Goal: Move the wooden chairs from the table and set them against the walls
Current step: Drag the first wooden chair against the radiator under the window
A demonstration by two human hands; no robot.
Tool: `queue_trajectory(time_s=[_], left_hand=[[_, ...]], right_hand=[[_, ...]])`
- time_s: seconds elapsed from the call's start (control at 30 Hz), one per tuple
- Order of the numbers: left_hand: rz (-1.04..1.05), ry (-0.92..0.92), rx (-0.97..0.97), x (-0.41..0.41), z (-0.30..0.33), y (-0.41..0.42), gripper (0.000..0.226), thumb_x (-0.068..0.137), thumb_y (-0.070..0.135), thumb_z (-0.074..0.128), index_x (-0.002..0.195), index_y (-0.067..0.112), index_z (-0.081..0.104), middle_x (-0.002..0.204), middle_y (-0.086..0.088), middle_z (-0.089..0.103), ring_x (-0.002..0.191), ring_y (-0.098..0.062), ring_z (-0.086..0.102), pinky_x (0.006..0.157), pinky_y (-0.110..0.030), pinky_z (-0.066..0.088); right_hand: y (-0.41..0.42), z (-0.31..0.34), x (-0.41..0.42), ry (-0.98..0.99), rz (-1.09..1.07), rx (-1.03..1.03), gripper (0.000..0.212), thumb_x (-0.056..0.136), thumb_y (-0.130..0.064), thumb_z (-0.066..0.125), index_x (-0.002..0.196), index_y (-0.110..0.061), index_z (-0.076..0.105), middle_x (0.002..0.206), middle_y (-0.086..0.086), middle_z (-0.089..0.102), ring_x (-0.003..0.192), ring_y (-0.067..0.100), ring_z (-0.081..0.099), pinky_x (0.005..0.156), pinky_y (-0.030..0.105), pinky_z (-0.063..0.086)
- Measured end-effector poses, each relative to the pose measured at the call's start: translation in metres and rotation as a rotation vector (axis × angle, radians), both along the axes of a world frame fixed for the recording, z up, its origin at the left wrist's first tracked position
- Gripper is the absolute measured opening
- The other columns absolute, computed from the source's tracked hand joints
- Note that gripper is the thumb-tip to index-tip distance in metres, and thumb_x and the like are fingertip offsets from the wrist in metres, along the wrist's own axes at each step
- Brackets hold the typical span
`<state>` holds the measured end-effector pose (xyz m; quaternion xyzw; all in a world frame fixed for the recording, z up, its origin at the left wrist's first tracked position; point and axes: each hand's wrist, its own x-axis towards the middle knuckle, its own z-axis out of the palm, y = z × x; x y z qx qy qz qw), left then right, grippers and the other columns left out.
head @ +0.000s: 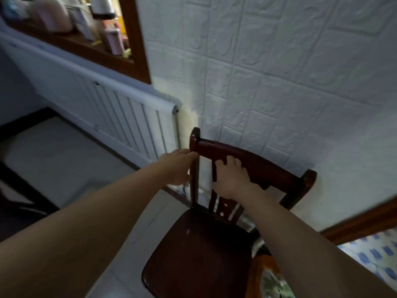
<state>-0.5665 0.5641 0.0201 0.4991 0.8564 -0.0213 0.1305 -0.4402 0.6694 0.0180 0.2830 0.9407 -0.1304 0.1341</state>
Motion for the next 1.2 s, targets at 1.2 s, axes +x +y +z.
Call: queue_trajectory(time_s=[1.2], left_hand=[[0.827, -0.053, 0.074, -0.201, 0.039, -0.549, 0.078, 0.085, 0.026, 0.061, 0.146, 0.022, 0.013, 0.15, -0.007, 0.03, 0.135, -0.028, 0.034, 0.109, -0.044, 0.032]], right_hand=[[-0.477, 0.031, -0.298, 0.073, 0.617, -0.025, 0.059, 0.084, -0.032, 0.06, 0.131, -0.012, 0.031, 0.134, 0.016, 0.034, 0.123, 0.034, 0.035, 0.099, 0.044, 0.036]])
